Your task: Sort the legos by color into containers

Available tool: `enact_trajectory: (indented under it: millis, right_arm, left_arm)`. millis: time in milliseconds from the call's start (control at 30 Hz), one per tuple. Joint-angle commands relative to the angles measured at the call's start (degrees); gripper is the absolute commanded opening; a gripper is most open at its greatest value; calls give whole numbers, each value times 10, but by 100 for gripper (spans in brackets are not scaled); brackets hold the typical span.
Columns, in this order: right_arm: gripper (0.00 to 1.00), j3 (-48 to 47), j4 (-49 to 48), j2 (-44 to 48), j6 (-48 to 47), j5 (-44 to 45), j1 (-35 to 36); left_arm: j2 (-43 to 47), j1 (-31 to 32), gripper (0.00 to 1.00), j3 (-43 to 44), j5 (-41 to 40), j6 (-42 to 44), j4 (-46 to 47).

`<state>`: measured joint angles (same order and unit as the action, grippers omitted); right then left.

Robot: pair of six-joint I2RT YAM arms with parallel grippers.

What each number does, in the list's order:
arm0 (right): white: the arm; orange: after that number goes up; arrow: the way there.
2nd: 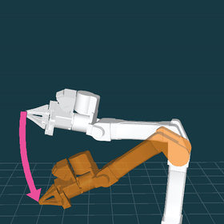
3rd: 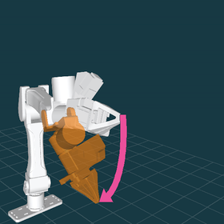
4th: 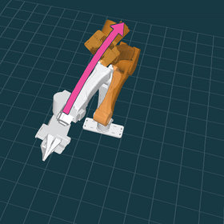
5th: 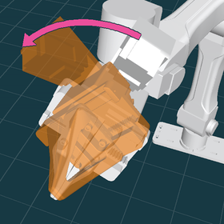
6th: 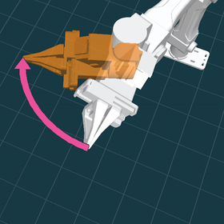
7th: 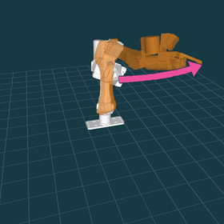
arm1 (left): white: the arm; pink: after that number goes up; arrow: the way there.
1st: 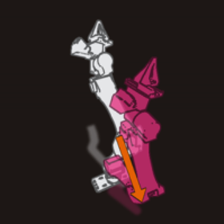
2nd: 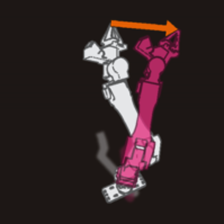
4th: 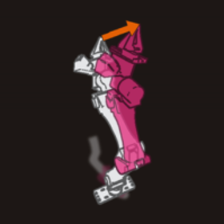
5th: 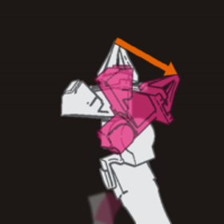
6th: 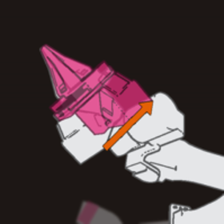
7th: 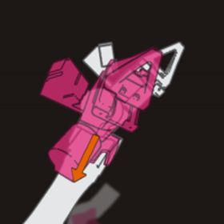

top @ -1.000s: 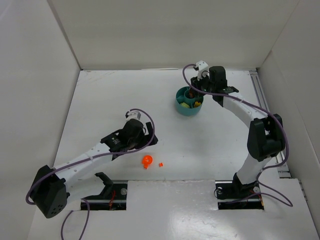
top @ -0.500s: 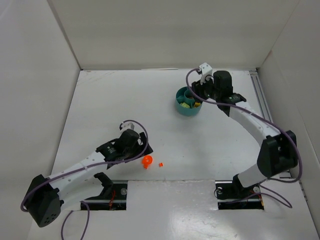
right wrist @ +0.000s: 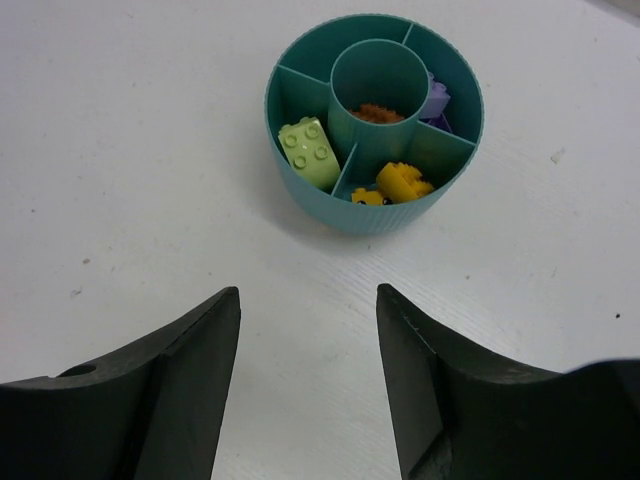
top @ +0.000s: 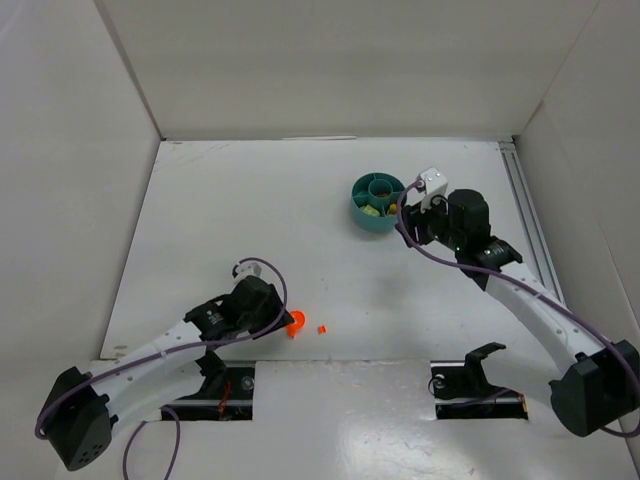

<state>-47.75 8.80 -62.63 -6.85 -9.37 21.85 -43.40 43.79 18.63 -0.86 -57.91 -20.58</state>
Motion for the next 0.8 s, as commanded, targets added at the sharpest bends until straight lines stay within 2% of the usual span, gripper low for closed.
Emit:
enact_trajectory:
  millis: [0, 200, 467, 600, 767]
  right_arm:
    - [62, 6, 2, 30, 22, 21, 7]
    - [62, 6, 24, 41, 22, 39, 7]
    - [62, 0, 75, 51, 17, 56, 7]
    - [62, 0, 93, 73, 17, 73, 7]
    - [62, -5, 107, 86, 17, 98, 1]
  left_arm:
    - [-18, 2, 46, -6, -5, 8, 19]
    - [-47, 2, 39, 5, -42, 8, 19]
    - [-58, 2, 33, 11, -55, 9, 47]
    - [-92, 2, 30, 16, -49, 21, 71]
    - [-130, 37, 26, 33, -63, 26, 78]
